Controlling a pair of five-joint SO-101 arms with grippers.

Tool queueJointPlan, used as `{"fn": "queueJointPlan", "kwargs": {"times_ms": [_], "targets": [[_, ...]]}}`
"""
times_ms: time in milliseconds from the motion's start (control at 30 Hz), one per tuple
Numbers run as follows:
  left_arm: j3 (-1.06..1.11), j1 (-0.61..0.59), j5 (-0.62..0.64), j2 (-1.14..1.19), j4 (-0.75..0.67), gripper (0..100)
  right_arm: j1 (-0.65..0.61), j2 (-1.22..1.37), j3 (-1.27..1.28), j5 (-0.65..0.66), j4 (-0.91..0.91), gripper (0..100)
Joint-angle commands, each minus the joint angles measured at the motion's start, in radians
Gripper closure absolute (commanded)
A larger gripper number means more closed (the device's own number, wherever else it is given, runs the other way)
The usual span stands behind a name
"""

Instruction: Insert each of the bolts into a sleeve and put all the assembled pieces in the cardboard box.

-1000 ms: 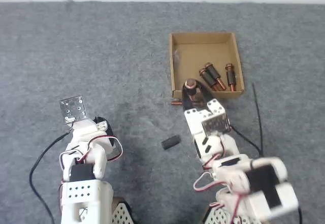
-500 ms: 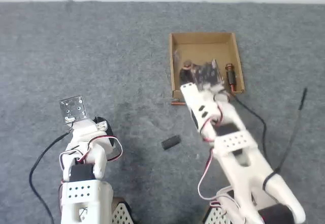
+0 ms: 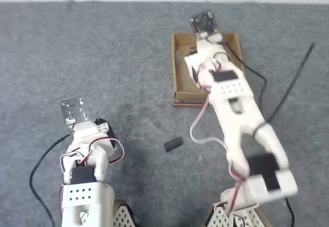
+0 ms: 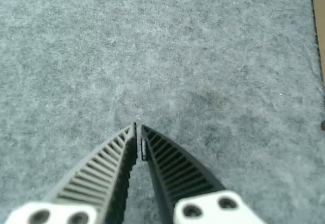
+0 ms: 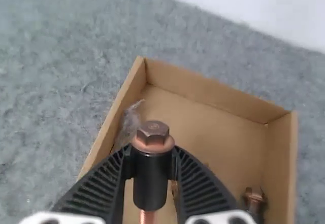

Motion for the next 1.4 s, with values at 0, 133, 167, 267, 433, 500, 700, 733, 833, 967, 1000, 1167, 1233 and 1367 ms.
{"fn": "queueJointPlan", "kwargs": {"times_ms": [0, 133, 167, 267, 433, 500, 700, 733, 833, 967, 1000, 1167, 1233, 1367], "targets": [[-0.013, -0.006, -0.006, -0.021, 0.000, 99, 0.007, 0.113, -0.250, 0.000, 0.096, 98.8], [-0.013, -0.006, -0.006, -0.021, 0.000, 99, 0.005, 0.252, -0.388, 0.000, 0.186, 98.8], [-0.013, -0.006, -0.006, -0.021, 0.000, 99, 0.005, 0.275, -0.410, -0.002, 0.200, 98.7], [-0.013, -0.006, -0.006, -0.021, 0.000, 99, 0.005, 0.318, -0.433, -0.002, 0.209, 97.8], [-0.013, -0.006, -0.008, -0.021, -0.002, 99, 0.005, 0.325, -0.431, -0.038, 0.217, 85.1], [-0.013, -0.008, -0.011, -0.015, -0.020, 99, 0.005, 0.323, -0.431, -0.049, 0.217, 84.5], [-0.013, -0.008, -0.078, -0.015, -0.025, 99, 0.004, 0.278, -0.431, -0.055, 0.305, 84.5], [-0.013, -0.008, -0.077, -0.015, -0.025, 99, 0.002, 0.255, -0.431, -0.057, 0.344, 84.5], [-0.013, -0.008, -0.077, -0.015, -0.025, 99, 0.002, 0.180, -0.431, -0.057, 0.486, 87.9], [-0.013, -0.008, -0.077, -0.015, -0.025, 99, 0.002, 0.091, -0.431, -0.058, 0.662, 99.6], [-0.013, -0.008, -0.077, -0.015, -0.025, 99, 0.002, 0.076, -0.430, -0.058, 0.711, 97.7], [-0.013, -0.008, -0.077, -0.015, -0.025, 99, -0.033, 0.039, -0.430, 0.051, 0.943, 99.3], [-0.013, -0.008, -0.077, -0.015, -0.025, 99, -0.056, 0.036, -0.430, 0.098, 1.012, 99.2], [-0.013, -0.009, -0.077, -0.015, -0.025, 99, -0.102, 0.036, -0.428, 0.103, 1.102, 99.2]]}}
